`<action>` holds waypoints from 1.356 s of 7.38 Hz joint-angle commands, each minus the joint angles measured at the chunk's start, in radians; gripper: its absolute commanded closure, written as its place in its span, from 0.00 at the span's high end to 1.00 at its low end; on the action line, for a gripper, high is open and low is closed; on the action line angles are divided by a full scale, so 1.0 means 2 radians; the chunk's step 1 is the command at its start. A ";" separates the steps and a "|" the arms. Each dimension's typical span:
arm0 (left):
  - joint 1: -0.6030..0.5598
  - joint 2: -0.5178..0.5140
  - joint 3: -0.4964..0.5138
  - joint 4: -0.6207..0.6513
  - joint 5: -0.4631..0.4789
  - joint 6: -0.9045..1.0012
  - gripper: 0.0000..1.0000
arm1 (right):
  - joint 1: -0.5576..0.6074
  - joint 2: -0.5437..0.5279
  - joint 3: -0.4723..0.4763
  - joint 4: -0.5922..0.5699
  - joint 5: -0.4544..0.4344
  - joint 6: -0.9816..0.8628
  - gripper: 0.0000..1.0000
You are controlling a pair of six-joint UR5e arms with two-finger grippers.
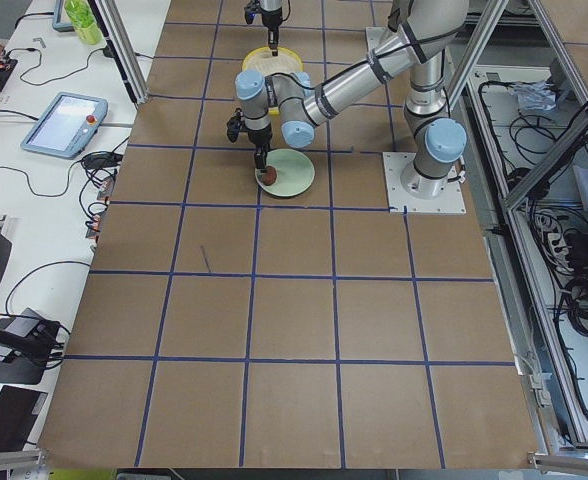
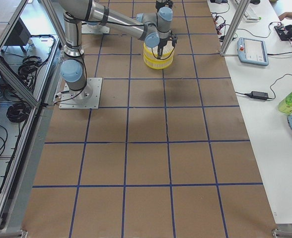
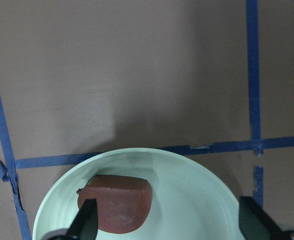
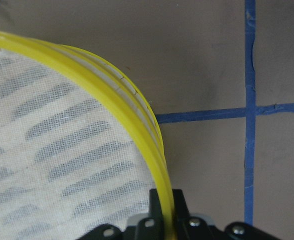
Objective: Stack buns with steamer
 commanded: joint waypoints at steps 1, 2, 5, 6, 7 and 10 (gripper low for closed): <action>0.000 -0.013 -0.002 -0.001 0.029 0.003 0.84 | 0.001 0.001 0.004 0.002 -0.008 -0.001 0.78; 0.000 -0.013 -0.001 -0.001 0.030 0.008 0.59 | 0.001 0.001 0.002 0.003 -0.008 -0.001 1.00; 0.000 -0.007 0.006 0.000 0.029 0.004 0.03 | -0.013 -0.045 -0.068 0.085 -0.004 -0.011 1.00; 0.000 0.003 0.008 0.002 0.028 -0.001 0.02 | -0.029 -0.072 -0.119 0.175 -0.008 -0.016 1.00; -0.009 0.025 0.010 0.001 0.023 -0.020 0.02 | -0.058 -0.097 -0.156 0.246 -0.008 -0.035 1.00; -0.107 0.101 0.043 -0.050 -0.094 -0.162 0.04 | -0.075 -0.144 -0.138 0.274 -0.005 -0.066 1.00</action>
